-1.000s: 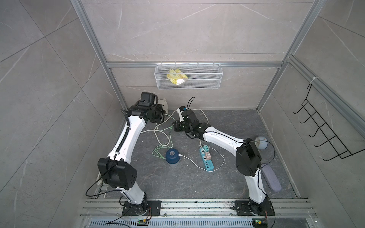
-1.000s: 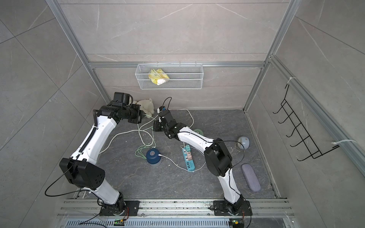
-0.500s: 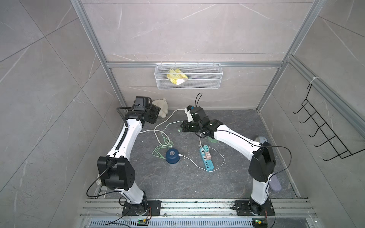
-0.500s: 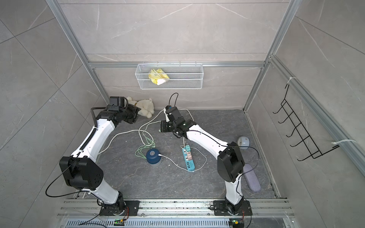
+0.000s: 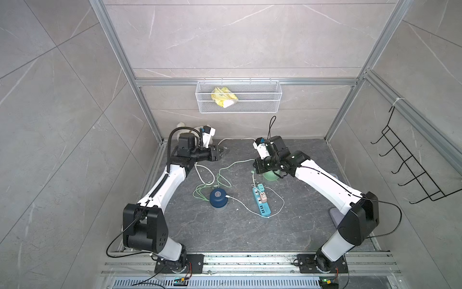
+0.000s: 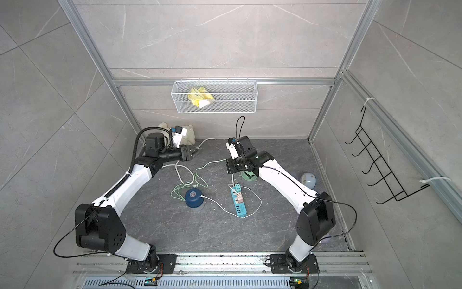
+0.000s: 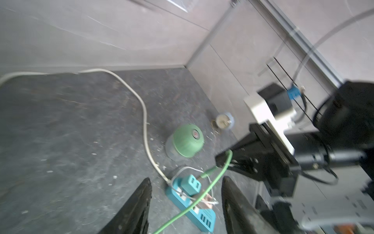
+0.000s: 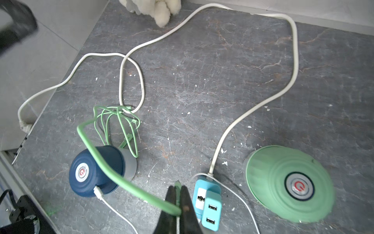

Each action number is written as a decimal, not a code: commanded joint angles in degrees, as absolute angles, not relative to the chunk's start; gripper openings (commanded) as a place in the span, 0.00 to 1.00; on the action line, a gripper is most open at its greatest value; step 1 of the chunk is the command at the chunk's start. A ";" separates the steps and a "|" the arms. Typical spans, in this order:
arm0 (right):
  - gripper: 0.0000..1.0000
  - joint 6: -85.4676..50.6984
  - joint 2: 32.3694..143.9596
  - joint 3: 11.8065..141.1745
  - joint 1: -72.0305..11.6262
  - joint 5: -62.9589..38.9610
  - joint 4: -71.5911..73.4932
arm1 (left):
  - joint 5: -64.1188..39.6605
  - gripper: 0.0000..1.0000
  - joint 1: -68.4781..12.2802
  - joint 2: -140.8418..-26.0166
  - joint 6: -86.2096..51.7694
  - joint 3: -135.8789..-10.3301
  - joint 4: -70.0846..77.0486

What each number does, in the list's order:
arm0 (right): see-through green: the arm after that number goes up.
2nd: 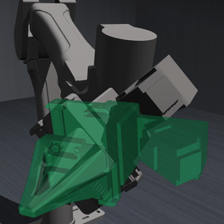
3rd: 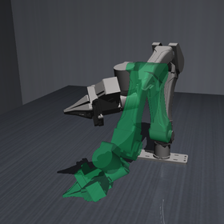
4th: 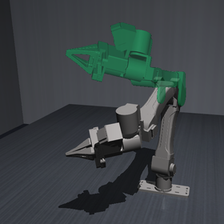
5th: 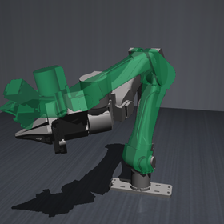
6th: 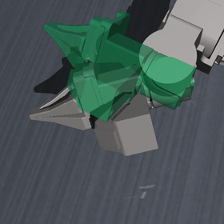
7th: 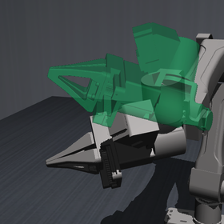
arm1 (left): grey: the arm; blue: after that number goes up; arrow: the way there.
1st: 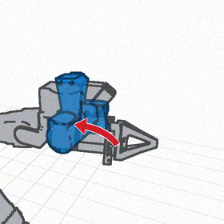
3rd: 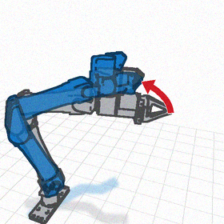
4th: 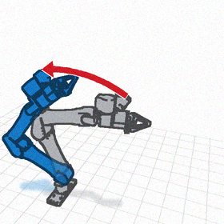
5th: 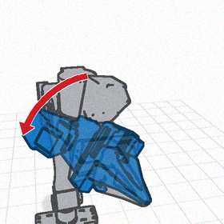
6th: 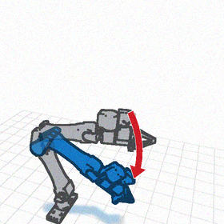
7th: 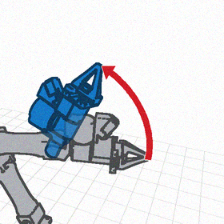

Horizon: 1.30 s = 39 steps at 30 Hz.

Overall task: Charge the cordless meat grinders
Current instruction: Pick up the charging cable from the center of the board.

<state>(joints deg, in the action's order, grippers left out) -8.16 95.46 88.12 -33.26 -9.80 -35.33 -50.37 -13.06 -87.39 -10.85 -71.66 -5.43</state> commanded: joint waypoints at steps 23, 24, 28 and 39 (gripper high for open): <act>0.00 12.77 97.21 95.50 -29.97 -24.01 -44.23 | -59.32 0.52 -21.80 -98.05 28.70 -85.72 -29.75; 0.00 11.42 97.33 95.59 -30.01 -22.93 -44.24 | -58.55 0.55 -21.96 -97.68 28.26 -85.30 -28.79; 0.00 -3.09 97.73 96.90 -30.05 -12.59 -45.93 | -53.40 0.72 -21.97 -94.24 21.18 -80.30 -18.80; 0.00 -63.89 103.61 114.97 -30.22 -1.11 -74.14 | -23.08 0.74 -34.92 -78.82 12.55 -55.33 13.79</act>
